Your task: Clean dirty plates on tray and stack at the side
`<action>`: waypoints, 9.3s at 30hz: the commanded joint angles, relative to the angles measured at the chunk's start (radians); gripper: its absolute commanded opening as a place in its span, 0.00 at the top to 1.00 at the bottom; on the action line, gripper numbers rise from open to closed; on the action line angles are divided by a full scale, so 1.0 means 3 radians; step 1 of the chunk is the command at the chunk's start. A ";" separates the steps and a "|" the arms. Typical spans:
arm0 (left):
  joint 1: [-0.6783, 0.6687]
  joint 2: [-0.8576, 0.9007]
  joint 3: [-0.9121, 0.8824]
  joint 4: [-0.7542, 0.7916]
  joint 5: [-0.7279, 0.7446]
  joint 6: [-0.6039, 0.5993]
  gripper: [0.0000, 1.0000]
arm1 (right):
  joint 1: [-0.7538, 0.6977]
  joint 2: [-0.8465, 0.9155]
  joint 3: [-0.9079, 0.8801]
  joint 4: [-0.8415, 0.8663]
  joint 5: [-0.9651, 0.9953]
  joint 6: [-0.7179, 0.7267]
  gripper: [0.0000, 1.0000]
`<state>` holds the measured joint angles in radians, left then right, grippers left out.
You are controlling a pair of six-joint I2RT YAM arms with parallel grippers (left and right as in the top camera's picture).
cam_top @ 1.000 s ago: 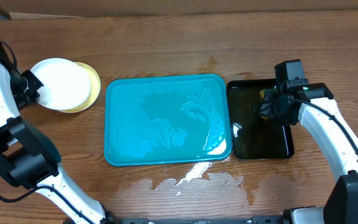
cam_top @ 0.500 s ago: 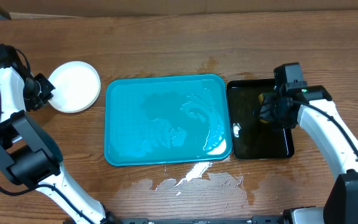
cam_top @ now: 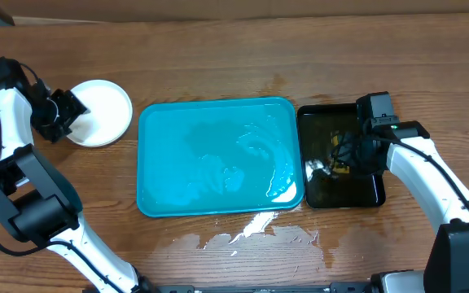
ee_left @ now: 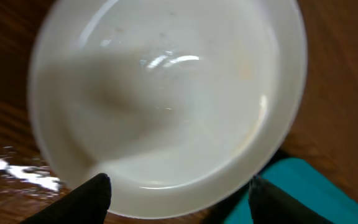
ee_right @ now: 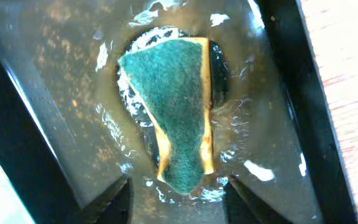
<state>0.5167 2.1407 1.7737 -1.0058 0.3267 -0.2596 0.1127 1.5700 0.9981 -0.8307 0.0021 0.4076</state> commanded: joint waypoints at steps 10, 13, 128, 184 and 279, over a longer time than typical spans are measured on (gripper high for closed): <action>-0.0266 0.0027 -0.0022 -0.0128 0.1021 0.0055 0.00 | -0.0009 -0.0024 0.0001 0.0046 -0.0014 -0.0050 0.00; -0.0309 0.0027 -0.0022 -0.0122 0.0815 0.0055 0.00 | -0.0009 -0.0024 0.0001 0.0050 -0.0015 -0.0050 0.00; -0.0328 0.0027 -0.0022 -0.0122 -0.0263 0.0055 0.00 | -0.0275 -0.5224 -0.3301 0.2497 -0.0137 -0.0848 0.00; -0.1874 -0.3813 -0.0027 -0.0329 -0.0284 0.0061 0.00 | -0.0275 -0.5224 -0.3301 0.2497 -0.0137 -0.0848 0.00; -0.1656 -0.7121 -0.5896 0.3108 -0.1263 0.0669 0.00 | -0.0275 -0.5224 -0.3301 0.2497 -0.0137 -0.0848 0.00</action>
<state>0.0200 0.0151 0.0082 -0.0761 -0.0391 -0.0925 0.0334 0.0128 0.0185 -0.0895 -0.0452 0.1524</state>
